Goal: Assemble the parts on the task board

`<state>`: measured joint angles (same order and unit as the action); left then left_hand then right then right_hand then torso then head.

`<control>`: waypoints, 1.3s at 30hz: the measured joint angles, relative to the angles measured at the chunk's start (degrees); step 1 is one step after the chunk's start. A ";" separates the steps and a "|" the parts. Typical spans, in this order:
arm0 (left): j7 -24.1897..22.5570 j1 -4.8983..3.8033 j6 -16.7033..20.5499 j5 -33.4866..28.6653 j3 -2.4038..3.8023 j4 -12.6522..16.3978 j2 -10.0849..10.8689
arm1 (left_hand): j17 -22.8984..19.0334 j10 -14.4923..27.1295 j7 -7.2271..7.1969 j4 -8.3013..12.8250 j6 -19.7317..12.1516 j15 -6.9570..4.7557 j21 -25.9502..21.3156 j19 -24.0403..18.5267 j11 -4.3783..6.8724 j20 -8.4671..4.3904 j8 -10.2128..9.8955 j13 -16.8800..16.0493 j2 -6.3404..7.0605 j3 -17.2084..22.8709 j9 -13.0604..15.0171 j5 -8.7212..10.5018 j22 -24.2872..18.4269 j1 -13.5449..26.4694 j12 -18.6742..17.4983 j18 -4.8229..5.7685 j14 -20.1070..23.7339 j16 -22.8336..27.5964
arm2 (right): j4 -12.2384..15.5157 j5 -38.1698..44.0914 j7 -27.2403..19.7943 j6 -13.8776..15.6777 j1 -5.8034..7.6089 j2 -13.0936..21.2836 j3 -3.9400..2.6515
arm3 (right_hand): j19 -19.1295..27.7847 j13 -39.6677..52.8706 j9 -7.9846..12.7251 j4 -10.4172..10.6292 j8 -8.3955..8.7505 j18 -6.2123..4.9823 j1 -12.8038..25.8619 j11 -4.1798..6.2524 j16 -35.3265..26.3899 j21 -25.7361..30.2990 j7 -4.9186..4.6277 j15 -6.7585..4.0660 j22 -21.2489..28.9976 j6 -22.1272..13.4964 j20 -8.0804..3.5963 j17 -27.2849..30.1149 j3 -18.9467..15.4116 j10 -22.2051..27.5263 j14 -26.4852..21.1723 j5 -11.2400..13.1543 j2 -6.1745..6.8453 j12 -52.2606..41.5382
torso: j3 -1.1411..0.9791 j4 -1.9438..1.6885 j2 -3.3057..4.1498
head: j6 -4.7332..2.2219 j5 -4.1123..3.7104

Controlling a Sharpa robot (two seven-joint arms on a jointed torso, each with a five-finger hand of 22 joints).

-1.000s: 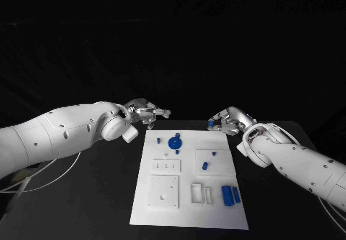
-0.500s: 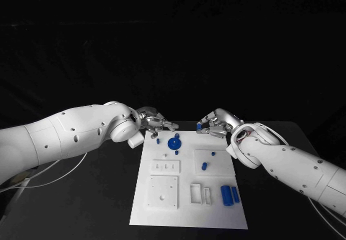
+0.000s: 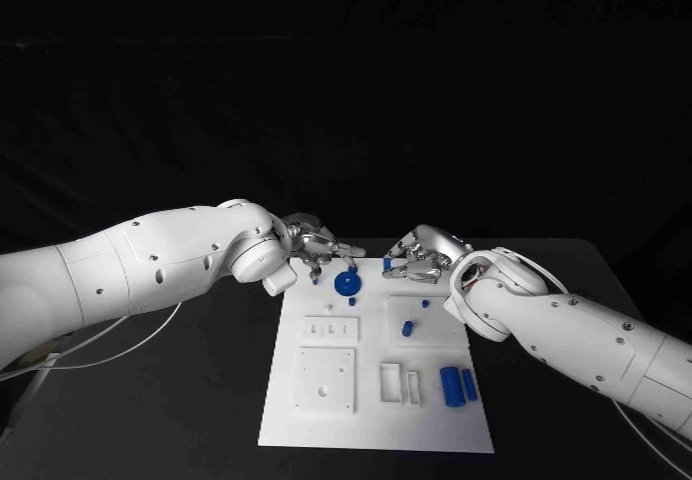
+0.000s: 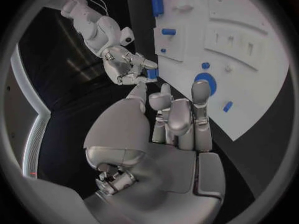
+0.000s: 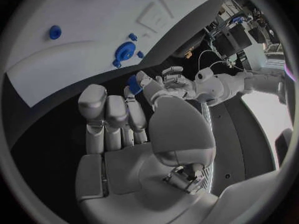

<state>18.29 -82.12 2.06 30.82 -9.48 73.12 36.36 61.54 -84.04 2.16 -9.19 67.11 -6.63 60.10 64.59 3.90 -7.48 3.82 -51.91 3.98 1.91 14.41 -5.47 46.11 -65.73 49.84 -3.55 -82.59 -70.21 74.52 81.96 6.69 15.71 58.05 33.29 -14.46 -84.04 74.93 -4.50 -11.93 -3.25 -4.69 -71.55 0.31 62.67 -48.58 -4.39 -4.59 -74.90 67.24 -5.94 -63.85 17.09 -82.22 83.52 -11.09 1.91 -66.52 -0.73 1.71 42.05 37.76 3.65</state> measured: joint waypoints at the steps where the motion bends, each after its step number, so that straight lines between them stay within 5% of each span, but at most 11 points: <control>1: 0.21 -0.02 0.11 0.00 0.00 0.12 -0.08 | 0.00 0.00 -0.20 -0.59 0.20 0.00 -0.25 0.00 0.00 0.00 0.00 0.02 0.32 0.26 0.42 0.22 0.27 -0.22 -0.04 0.01 0.00 0.10 | 0.17 0.27 0.24 -0.09 0.00 -0.04 0.07 | 0.00 0.00 0.00 0.00 0.00 0.00 0.00 0.00 0.00 0.00 -0.01 0.00 0.00 -0.01 0.00 0.00 0.00 0.00 0.00 0.00 0.00 0.00 | 0.02 -0.01 0.00 | 0.05 0.00; 8: 1.80 -0.09 0.57 0.13 0.00 0.61 -0.78 | -0.42 0.00 -0.53 -2.03 1.16 0.00 -2.99 0.00 0.00 0.00 0.00 0.54 0.78 0.66 4.66 0.22 2.87 -0.68 -0.65 0.01 0.00 0.42 | 1.17 1.96 1.81 -0.43 0.19 -0.53 0.31 | 0.00 0.00 0.01 0.24 0.01 0.00 0.23 0.00 0.00 0.23 -0.07 0.00 0.00 -0.07 0.00 0.00 0.24 0.00 0.00 0.00 0.23 0.00 | 0.03 -0.04 0.01 | 0.24 0.06; 17: 3.90 -0.14 0.98 1.74 -0.05 0.67 -1.59 | -1.03 0.00 -0.32 -4.94 0.95 0.00 -5.36 0.55 0.00 -0.10 0.00 0.82 2.13 1.00 4.04 0.84 5.51 -0.82 -0.99 0.01 0.00 0.77 | 1.91 3.22 2.99 -0.58 0.37 -1.23 0.41 | 0.00 0.00 0.05 0.39 -0.19 0.00 0.23 0.00 -0.22 0.23 0.07 0.01 0.00 0.06 0.00 0.01 0.39 0.00 0.00 0.00 0.23 0.00 | 0.01 -0.08 -0.02 | 0.40 0.12; 33: 5.63 -0.15 1.07 3.55 -0.08 0.24 -3.30 | -1.15 0.00 -0.32 -5.66 0.53 0.19 -6.38 0.96 0.00 -0.09 0.00 0.83 2.01 0.82 3.85 0.75 6.97 -0.10 -0.99 0.01 0.20 0.98 | 2.13 4.05 3.70 -1.17 0.64 -2.33 0.62 | 0.00 0.00 0.01 0.56 -0.23 0.00 0.29 0.00 -0.22 0.23 0.04 0.01 0.00 0.03 0.01 0.01 0.56 0.00 -0.01 0.05 0.30 0.00 | 0.03 -0.09 -0.03 | 0.74 0.60; 39: 5.86 -0.15 0.96 3.72 -0.11 0.09 -3.65 | -1.30 0.01 -0.32 -4.33 0.53 0.19 -7.12 1.16 0.00 0.11 0.00 0.94 1.29 0.40 4.01 0.13 7.89 0.62 -0.99 0.01 0.20 0.98 | 1.99 4.15 3.76 -1.38 0.68 -2.57 0.68 | 0.00 0.00 0.01 0.56 -0.22 0.01 0.29 0.00 -0.22 0.23 0.03 0.02 0.00 0.02 0.01 0.02 0.56 0.00 -0.01 0.05 0.30 0.00 | 0.05 -0.09 -0.05 | 0.81 0.68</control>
<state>24.15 -82.27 3.02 34.54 -9.59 73.21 32.71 60.24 -84.04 1.84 -13.52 67.64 -6.43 52.98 65.75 3.89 -7.37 3.82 -50.97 5.26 2.30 18.42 -5.34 54.00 -65.11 48.85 -3.54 -82.39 -69.22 76.51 86.11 10.44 14.32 58.73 30.72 -13.77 -84.04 74.93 -4.49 -11.37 -3.47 -4.68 -71.25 0.31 62.45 -48.35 -4.36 -4.58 -74.91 67.26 -5.93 -63.84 17.65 -82.22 83.51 -11.04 2.21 -66.51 -0.68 1.62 42.00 38.57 4.33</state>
